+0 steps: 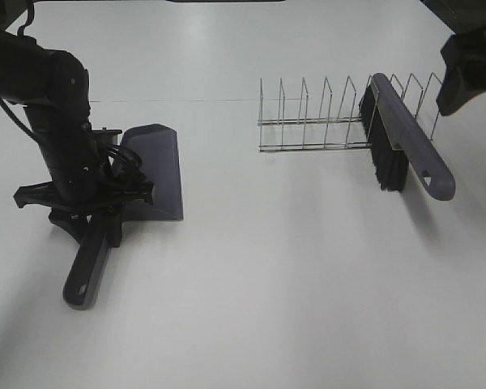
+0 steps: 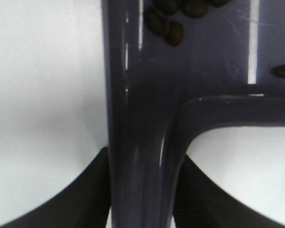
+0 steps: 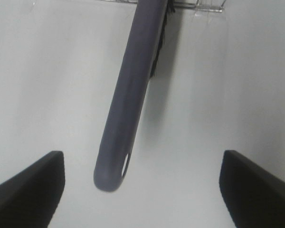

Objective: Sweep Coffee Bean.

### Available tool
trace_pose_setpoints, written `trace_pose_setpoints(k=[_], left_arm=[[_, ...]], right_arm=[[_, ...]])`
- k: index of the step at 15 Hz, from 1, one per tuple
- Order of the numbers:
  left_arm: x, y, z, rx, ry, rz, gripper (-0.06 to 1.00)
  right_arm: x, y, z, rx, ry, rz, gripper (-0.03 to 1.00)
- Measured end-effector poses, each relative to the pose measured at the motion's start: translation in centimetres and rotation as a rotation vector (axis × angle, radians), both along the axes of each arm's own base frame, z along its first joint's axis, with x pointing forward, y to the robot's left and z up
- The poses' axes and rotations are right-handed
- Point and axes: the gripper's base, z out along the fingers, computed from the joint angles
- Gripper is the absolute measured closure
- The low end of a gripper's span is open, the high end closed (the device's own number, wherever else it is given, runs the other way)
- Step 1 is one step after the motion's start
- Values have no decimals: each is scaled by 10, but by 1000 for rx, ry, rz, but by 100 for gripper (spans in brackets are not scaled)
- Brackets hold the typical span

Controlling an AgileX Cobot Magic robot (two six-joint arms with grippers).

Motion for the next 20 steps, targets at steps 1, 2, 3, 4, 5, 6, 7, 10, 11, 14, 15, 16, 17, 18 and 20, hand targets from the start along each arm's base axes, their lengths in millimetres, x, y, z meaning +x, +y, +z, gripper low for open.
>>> trace_pose_setpoints(k=[1,2,3,4,5,6,7,10,11,14,15,16,17,18,20], left_arm=[[1,-1,0,-5,-7,0,35],[1,-2,1,-4,-11,-3,22],[1,-1,1,-2,-12,-5,18],[1,-1,3,2,-19,-11,13],[1,0,6,8,-29,-18,11],[0,1,9,15,-30,-25,11],[-1,3,18,22,-40,-34,11],[-6,9,73,27,-136,-63,11],[-12,12,89,32,-154,-79,11],[-40,23,123,23,-203,-104,11],[-53,28,131,18,-218,-105,11],[-66,33,140,10,-243,-108,11],[-74,36,143,7,-253,-110,11],[-105,48,151,7,-270,-123,11],[-139,61,159,-8,-321,-121,11]], right_arm=[[-16,-1,0,0,-10,1,19],[-31,-3,-1,0,-15,2,19],[-39,-3,-4,0,-14,4,19],[-55,-5,-4,1,-32,4,19],[-71,-6,-2,3,-51,4,19],[-86,-7,-2,4,-65,4,19],[-102,-8,-3,5,-83,4,19],[-154,-12,-11,19,-151,2,19],[-169,-13,-16,22,-154,2,19],[-207,-16,-26,25,-177,4,19],[-217,-17,-28,26,-189,6,19],[-225,-17,-30,27,-200,8,19],[-234,-18,-31,23,-214,18,19],[-243,-19,-34,18,-229,30,19],[-252,-19,-34,21,-276,36,19]])
